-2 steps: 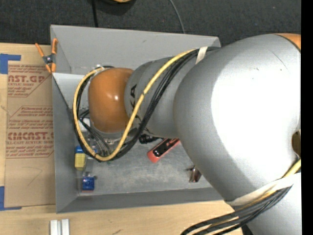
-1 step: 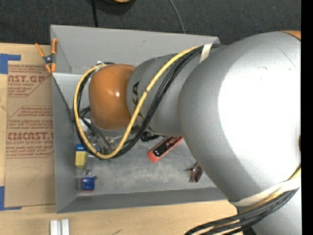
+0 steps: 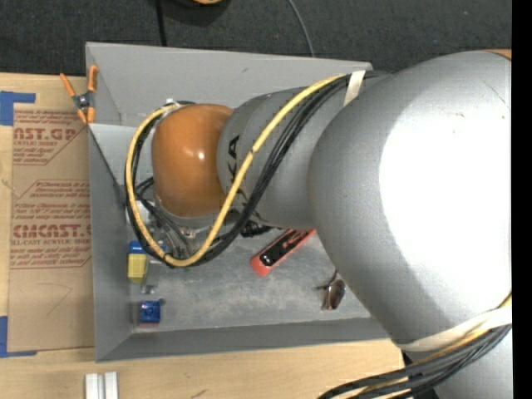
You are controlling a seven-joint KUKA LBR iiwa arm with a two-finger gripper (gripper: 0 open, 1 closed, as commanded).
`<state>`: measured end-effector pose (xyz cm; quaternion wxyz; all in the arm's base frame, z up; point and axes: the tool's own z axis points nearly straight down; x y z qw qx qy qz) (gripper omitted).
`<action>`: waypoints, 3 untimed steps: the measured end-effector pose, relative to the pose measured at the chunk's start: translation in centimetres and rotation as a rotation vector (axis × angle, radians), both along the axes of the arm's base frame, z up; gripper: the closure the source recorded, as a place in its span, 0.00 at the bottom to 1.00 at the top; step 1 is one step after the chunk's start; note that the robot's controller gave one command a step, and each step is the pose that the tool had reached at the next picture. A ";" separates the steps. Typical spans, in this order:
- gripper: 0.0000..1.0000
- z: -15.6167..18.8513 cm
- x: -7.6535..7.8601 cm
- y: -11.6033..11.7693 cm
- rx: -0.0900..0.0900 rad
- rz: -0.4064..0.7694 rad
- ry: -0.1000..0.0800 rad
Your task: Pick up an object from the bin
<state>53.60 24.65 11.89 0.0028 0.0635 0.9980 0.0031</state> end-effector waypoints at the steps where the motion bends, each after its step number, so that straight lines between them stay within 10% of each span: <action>1: 1.00 0.6 0.0 0.0 0.000 0.000 0.001; 3: 1.00 2.1 -0.1 0.0 -0.001 0.000 0.003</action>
Offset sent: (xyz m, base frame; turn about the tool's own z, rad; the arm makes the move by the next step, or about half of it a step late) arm -0.0001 -0.0001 0.0078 0.0000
